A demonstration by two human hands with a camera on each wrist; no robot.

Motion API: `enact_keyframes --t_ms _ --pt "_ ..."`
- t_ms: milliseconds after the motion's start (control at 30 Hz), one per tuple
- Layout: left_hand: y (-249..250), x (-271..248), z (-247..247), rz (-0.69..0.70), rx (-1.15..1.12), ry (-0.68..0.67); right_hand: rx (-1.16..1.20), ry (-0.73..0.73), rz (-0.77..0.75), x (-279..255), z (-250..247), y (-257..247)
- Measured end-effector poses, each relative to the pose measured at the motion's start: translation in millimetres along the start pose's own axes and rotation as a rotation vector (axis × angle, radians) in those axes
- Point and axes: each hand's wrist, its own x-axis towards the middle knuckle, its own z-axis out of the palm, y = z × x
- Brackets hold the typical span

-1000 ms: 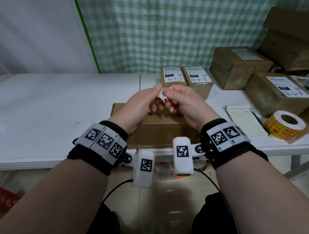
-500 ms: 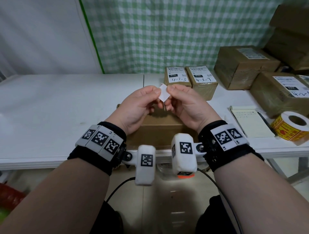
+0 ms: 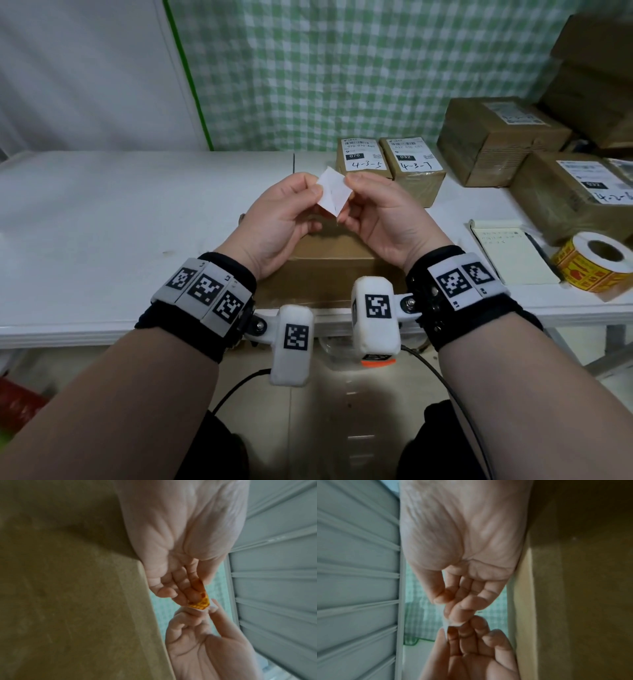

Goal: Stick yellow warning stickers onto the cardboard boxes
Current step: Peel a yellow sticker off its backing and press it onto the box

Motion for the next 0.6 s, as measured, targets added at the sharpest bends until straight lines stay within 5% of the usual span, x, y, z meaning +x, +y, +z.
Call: enact_keyframes --t_ms 233,600 --pt "7.4 -6.9 8.5 0.054 0.402 0.013 -0.43 0.069 -0.012 -8.2 5.9 -6.7" --pt "27.8 -17.1 16.3 -0.061 0.117 -0.126 -0.463 0.077 -0.164 -23.4 9.4 -16.9"
